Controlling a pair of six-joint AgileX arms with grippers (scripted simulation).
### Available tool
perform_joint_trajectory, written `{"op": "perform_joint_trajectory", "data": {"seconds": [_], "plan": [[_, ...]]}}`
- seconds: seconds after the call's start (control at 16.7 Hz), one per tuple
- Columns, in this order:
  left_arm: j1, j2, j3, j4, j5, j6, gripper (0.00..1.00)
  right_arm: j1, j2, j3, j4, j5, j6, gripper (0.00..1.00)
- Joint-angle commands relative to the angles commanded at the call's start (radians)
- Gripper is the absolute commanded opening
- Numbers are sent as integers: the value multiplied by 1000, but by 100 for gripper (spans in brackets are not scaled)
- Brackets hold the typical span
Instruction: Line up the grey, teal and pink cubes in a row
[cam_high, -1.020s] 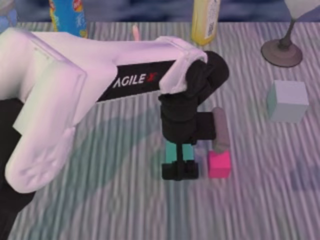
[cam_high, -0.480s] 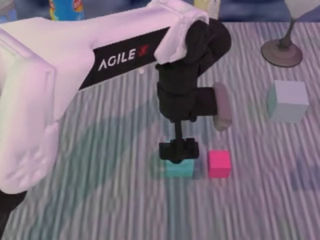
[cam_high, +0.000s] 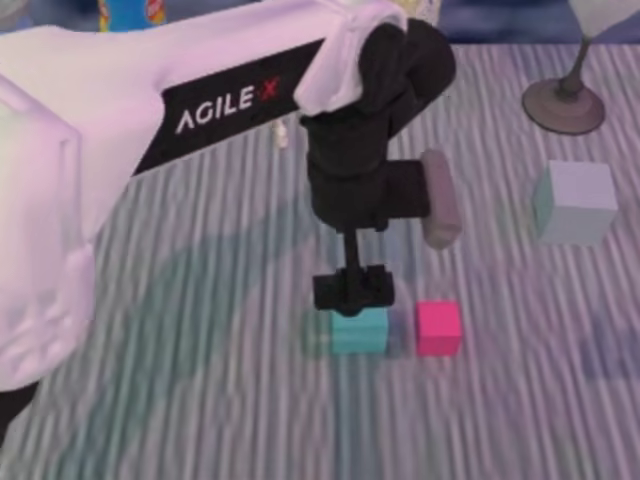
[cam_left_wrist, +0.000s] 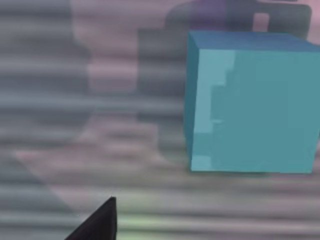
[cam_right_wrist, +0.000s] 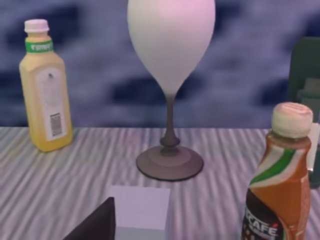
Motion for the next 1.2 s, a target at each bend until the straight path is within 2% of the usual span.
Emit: {"op": "perform_joint_trajectory", "data": {"seconds": [0.18,0.42,0.9,1.2], "plan": [[55,-121,-109,68,-6,-42,100,10,124,124,-86,-2,15,100],[181,-420,-368,226,-17,-147,100,27,438,426,-276,0,49,100],[495,-1311,-1132,679,-35,-454,100,67,1372,1212,-779,8,131,100],[640,-1778,-1549,953,-36,-629,100,92,1893,1654,-1064,10,178,100]]}}
